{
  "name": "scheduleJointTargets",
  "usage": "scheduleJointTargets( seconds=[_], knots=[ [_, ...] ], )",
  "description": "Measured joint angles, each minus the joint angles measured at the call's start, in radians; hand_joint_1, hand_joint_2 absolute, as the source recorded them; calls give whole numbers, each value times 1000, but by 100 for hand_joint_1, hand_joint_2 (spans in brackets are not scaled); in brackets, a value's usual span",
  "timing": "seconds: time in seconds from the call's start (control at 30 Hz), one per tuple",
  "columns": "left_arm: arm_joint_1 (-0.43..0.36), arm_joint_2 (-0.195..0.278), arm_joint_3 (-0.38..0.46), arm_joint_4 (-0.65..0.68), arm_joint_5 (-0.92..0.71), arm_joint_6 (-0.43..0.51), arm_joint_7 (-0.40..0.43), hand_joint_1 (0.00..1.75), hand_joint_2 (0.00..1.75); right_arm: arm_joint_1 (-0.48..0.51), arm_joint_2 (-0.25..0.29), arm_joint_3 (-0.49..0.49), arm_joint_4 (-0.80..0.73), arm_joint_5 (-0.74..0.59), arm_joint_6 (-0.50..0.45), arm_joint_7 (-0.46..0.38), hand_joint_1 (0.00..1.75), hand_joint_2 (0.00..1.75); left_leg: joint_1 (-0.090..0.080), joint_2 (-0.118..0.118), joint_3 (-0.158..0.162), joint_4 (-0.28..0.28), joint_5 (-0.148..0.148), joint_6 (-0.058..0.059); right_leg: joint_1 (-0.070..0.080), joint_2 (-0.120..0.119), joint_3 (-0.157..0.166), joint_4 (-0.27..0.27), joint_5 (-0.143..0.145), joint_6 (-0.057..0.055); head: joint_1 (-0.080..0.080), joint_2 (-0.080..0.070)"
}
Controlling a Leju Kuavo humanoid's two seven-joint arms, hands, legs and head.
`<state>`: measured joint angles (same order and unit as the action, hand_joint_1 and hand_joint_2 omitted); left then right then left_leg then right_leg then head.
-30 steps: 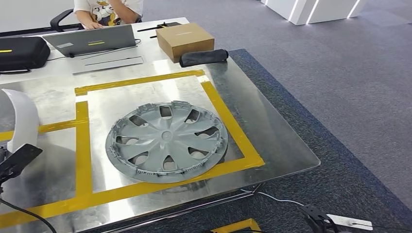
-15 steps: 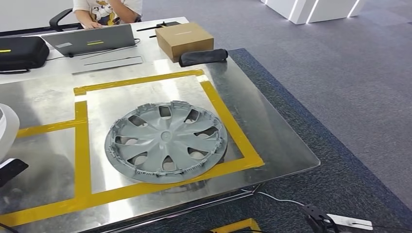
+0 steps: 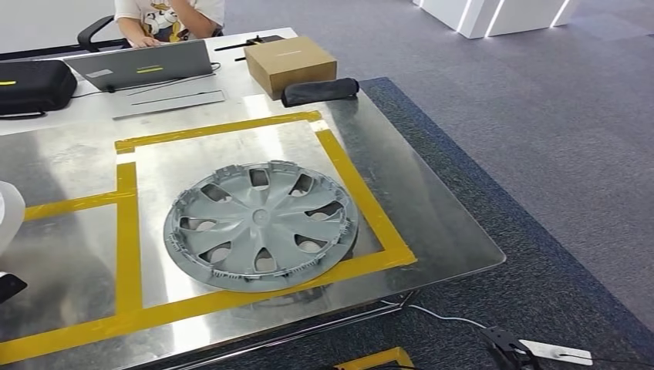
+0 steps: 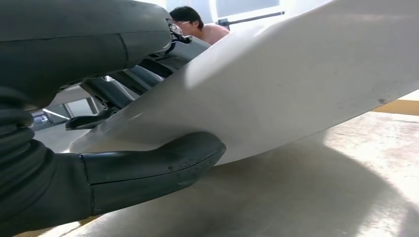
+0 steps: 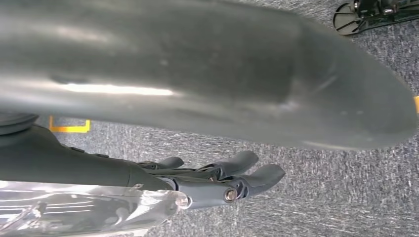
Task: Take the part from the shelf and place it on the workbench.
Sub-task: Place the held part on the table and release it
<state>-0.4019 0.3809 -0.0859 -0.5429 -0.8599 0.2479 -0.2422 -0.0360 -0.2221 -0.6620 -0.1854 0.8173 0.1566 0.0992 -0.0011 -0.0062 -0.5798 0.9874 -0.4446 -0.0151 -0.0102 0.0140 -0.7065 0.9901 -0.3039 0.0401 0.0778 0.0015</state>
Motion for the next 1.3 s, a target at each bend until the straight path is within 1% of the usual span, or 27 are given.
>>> scheduleJointTargets(
  seconds=[0.1, 0.2, 0.27, 0.33, 0.4, 0.47, 0.53, 0.7, 0.93, 1.07, 1.2, 1.3],
  knots=[
    [41, 16, 26, -27, 44, -1, -64, 175, 175, 3, 0, -11, 0, 0, 0, 2, 0, 0, 0, 1, 1, 0, 0, -1, 0, 2, -1, 1, 0, 0, 0, 0],
    [99, 32, 61, -67, 80, 13, -130, 175, 175, 6, 0, -21, 0, -1, -1, 2, 0, 0, 0, 2, 1, -1, 0, -1, 0, 2, -1, 1, -1, -1, 0, 0],
    [146, 40, 79, -102, 68, 55, -164, 175, 175, 7, 0, -27, 0, 0, -4, 1, 0, 0, 0, 3, 1, -1, -1, -2, 0, 3, -2, 1, -1, -1, 0, 0],
    [194, 45, 86, -136, 10, 131, -176, 175, 175, 10, 0, -34, 0, 2, -8, 0, 0, 0, 0, 3, 0, -1, 0, -3, 1, 3, -2, 1, -2, -2, 0, 0],
    [240, 54, 81, -164, -94, 220, -159, 175, 175, 11, 0, -39, 0, 6, -12, -3, 0, 0, 0, 3, 0, -1, 1, -5, 1, 3, -3, 1, -2, -2, 0, 0],
    [283, 75, 59, -185, -220, 304, -122, 175, 175, 11, 0, -42, 0, 12, -14, -6, 0, 0, 0, 4, 0, -1, 1, -7, 1, 4, -3, 1, -1, -3, 0, 0],
    [317, 95, 32, -203, -295, 358, -96, 175, 175, 12, 0, -45, 0, 18, -15, -8, 0, 0, 0, 4, 0, -1, 1, -7, 1, 4, -3, 1, -2, -3, 0, 0],
    [367, 120, -18, -253, -304, 402, -71, 175, 175, 9, 0, -55, 0, 29, -17, -6, 0, 0, 0, 4, 0, -1, 0, -6, 1, 2, -3, 1, -3, -3, 0, 0],
    [410, 143, -83, -321, -285, 453, -79, 175, 175, 7, 0, -68, 0, 53, -17, -10, 0, 0, 0, 4, -1, -1, 0, -6, 1, 2, -3, 1, -3, -3, 0, 0],
    [434, 146, -92, -365, -299, 457, -104, 0, 175, 4, 0, -70, 0, 68, -17, -15, 0, 0, 0, 4, -1, -1, 0, -5, 1, 2, -3, 1, -3, -3, 0, 0],
    [456, 145, -108, -396, -267, 459, -127, 0, 175, 2, 1, -76, 0, 81, -17, -16, 0, 0, 0, 3, -1, -1, 0, -5, 1, 1, -3, 1, -3, -3, 0, 0],
    [466, 140, -115, -417, -179, 459, -171, 0, 175, 1, 2, -82, 0, 85, -17, -17, 0, 0, 0, 3, -1, -1, -2, -3, 1, 1, -3, 1, -4, -2, 0, 0]
  ],
)
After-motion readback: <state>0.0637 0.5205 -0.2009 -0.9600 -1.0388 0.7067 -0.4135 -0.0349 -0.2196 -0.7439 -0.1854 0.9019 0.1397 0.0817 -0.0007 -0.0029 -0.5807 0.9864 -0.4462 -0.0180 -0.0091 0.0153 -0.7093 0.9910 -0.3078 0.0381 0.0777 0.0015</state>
